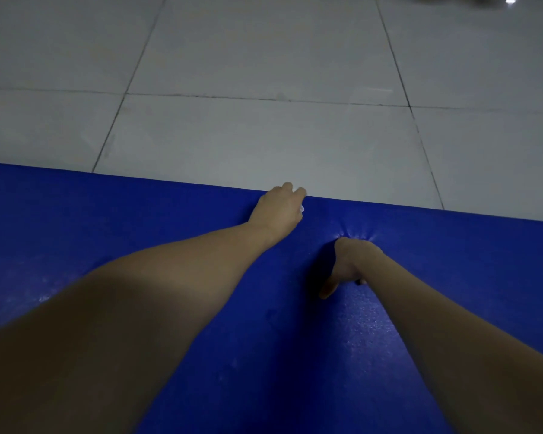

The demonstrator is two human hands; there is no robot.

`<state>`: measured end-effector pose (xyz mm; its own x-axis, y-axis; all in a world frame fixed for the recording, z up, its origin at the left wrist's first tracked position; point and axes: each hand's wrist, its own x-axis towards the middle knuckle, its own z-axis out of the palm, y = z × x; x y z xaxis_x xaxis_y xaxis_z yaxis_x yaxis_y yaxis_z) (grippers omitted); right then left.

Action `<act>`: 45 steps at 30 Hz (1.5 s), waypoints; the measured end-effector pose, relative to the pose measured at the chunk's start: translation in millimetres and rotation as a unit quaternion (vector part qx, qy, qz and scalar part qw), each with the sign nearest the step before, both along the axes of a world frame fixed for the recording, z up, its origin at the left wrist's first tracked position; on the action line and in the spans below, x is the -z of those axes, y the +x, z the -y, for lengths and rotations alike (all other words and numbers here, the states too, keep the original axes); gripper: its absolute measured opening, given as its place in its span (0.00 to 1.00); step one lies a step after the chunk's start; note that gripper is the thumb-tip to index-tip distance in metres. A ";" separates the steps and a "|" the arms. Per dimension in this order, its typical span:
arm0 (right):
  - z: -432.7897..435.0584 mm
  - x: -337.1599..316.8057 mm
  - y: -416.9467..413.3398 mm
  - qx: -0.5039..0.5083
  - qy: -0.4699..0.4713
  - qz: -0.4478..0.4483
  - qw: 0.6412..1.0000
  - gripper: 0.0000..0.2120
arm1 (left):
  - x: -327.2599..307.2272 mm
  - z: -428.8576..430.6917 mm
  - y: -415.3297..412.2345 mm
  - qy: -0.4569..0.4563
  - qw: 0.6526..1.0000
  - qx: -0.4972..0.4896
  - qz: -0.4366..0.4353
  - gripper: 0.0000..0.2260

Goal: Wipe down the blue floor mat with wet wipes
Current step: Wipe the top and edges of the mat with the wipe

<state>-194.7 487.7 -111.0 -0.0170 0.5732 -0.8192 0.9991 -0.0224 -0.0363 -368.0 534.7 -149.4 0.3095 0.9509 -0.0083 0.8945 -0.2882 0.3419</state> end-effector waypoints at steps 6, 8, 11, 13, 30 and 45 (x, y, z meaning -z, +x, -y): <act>4.1 0.6 9.4 -0.005 0.020 -0.018 1.000 0.51 | 1.5 -10.3 -26.4 -0.003 1.000 -0.011 -0.009 0.05; 3.5 0.1 9.8 -0.005 0.021 -0.018 1.000 0.53 | 2.8 -9.3 -53.4 0.000 0.999 -0.036 -0.018 0.05; 1.0 -1.9 6.9 0.002 0.011 -0.011 1.000 0.54 | 3.6 -8.4 -104.0 0.004 0.995 -0.094 -0.044 0.08; 0.5 -2.8 4.5 -0.001 0.010 -0.004 1.000 0.53 | 3.7 -5.0 -137.6 0.003 0.988 -0.144 -0.063 0.09; -1.2 2.1 -0.3 -0.026 0.021 0.012 0.999 0.50 | 9.2 48.6 17.7 0.004 0.986 -0.146 0.084 0.03; -1.9 -1.3 1.0 -0.016 0.017 0.013 1.000 0.45 | 19.1 59.5 -178.0 0.075 0.979 -0.162 -0.098 0.09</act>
<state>-193.7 489.6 -109.7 -0.0141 0.5998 -0.8000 0.9999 0.0108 -0.0096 -545.9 475.2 -168.5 -0.0019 0.9939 0.1102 0.9914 -0.0126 0.1306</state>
